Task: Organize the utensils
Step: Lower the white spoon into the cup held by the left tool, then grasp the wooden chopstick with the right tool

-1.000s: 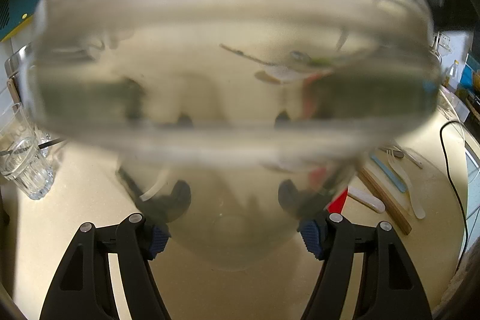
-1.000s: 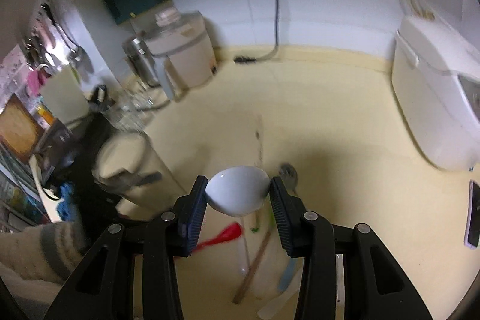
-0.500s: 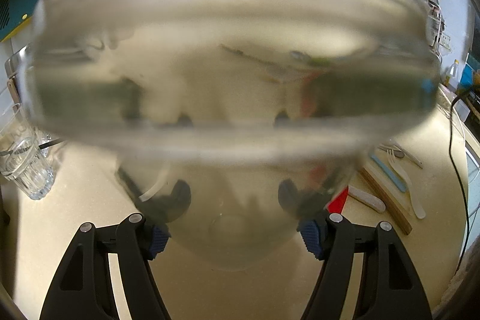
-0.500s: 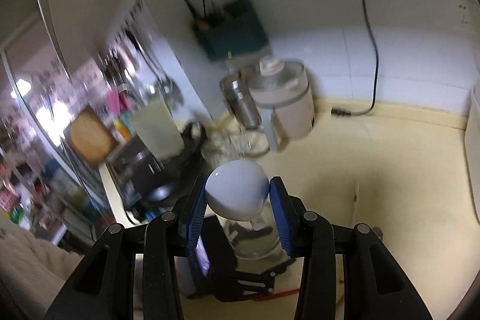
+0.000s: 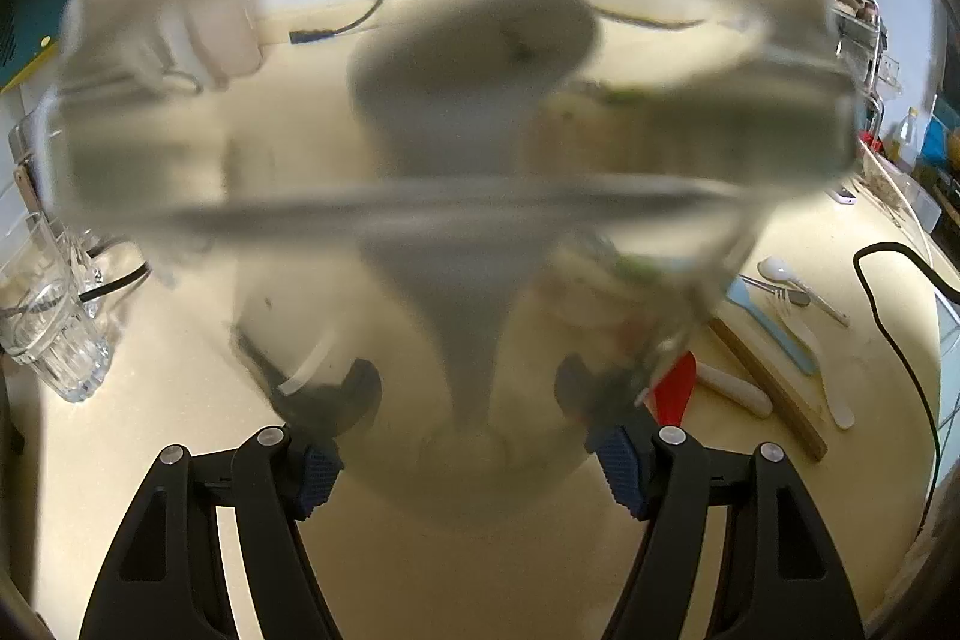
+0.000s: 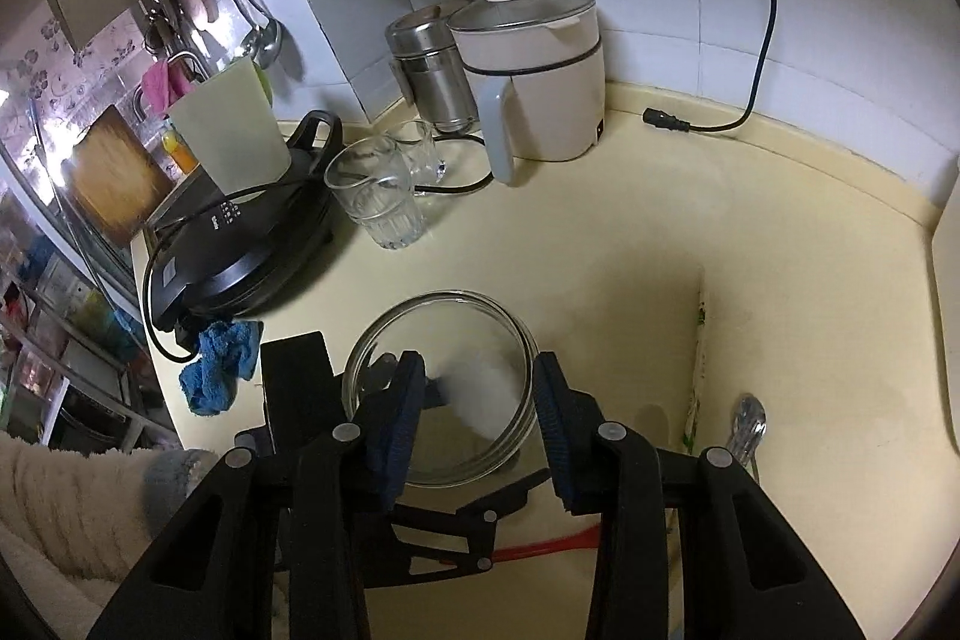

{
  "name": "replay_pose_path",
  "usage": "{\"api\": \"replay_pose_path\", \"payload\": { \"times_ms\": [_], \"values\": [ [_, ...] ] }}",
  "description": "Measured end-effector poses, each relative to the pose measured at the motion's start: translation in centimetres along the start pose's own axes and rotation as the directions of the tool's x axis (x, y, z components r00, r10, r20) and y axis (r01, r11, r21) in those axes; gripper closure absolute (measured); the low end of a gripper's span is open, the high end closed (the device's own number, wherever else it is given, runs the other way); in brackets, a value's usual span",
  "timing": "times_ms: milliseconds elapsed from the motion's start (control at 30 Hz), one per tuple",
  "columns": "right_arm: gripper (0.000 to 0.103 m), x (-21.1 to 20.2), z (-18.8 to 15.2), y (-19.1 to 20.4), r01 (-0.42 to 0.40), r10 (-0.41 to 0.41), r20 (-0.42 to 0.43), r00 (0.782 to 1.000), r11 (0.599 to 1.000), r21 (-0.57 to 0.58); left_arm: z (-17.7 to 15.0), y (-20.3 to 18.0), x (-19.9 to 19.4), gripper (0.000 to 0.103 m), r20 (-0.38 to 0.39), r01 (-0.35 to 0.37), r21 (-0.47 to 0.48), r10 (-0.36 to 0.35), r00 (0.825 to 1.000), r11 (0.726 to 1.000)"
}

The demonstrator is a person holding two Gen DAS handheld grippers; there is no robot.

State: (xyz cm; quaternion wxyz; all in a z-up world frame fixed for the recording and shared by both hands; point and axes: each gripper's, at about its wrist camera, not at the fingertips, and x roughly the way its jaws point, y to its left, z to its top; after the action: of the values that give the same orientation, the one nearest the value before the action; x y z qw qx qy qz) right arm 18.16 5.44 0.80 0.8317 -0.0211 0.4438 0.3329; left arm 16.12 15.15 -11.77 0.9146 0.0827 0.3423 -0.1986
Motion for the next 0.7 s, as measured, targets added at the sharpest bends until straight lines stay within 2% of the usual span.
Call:
{"api": "replay_pose_path", "payload": {
  "times_ms": [133, 233, 333, 400, 433, 533, 633, 700],
  "values": [
    [0.065, -1.3, -0.2, -1.5, 0.007, -0.009, 0.037, 0.999, 0.998, 0.065, 0.0, 0.0, -0.2, 0.029, 0.001, 0.003, -0.002, -0.003, 1.0, 1.0],
    [0.064, -1.9, -0.6, -3.9, 0.044, -0.051, 0.048, 0.998, 0.989, 0.143, 0.0, 0.0, -0.3, 0.029, 0.002, 0.006, -0.003, -0.006, 1.0, 1.0],
    [0.064, -1.6, -1.4, -7.5, 0.133, -0.137, 0.001, 0.991, 0.964, 0.232, 0.0, 0.3, -0.2, 0.029, 0.002, 0.007, -0.005, -0.007, 1.0, 1.0],
    [0.064, -1.1, -1.9, -9.5, 0.152, -0.151, -0.027, 0.988, 0.95, 0.274, 0.0, 0.4, -0.1, 0.029, 0.002, 0.006, -0.007, -0.006, 1.0, 1.0],
    [0.064, -0.7, -2.0, -10.5, 0.16, -0.153, -0.045, 0.987, 0.942, 0.295, 0.0, 0.4, -0.1, 0.029, 0.002, 0.007, -0.007, -0.007, 1.0, 1.0],
    [0.063, 1.3, -1.7, -12.7, 0.118, -0.094, -0.087, 0.992, 0.935, 0.334, 0.0, 0.5, -0.1, 0.029, 0.003, 0.009, -0.011, -0.009, 1.0, 1.0],
    [0.062, 4.2, -0.7, -13.7, 0.097, -0.06, -0.124, 0.99, 0.942, 0.322, 0.0, 0.7, -0.2, 0.029, 0.004, 0.012, -0.013, -0.012, 1.0, 1.0],
    [0.062, 7.0, 0.2, -13.8, 0.15, -0.104, -0.176, 0.979, 0.951, 0.271, -0.1, 0.7, -0.3, 0.029, 0.004, 0.015, -0.015, -0.015, 1.0, 1.0]
  ]
}}
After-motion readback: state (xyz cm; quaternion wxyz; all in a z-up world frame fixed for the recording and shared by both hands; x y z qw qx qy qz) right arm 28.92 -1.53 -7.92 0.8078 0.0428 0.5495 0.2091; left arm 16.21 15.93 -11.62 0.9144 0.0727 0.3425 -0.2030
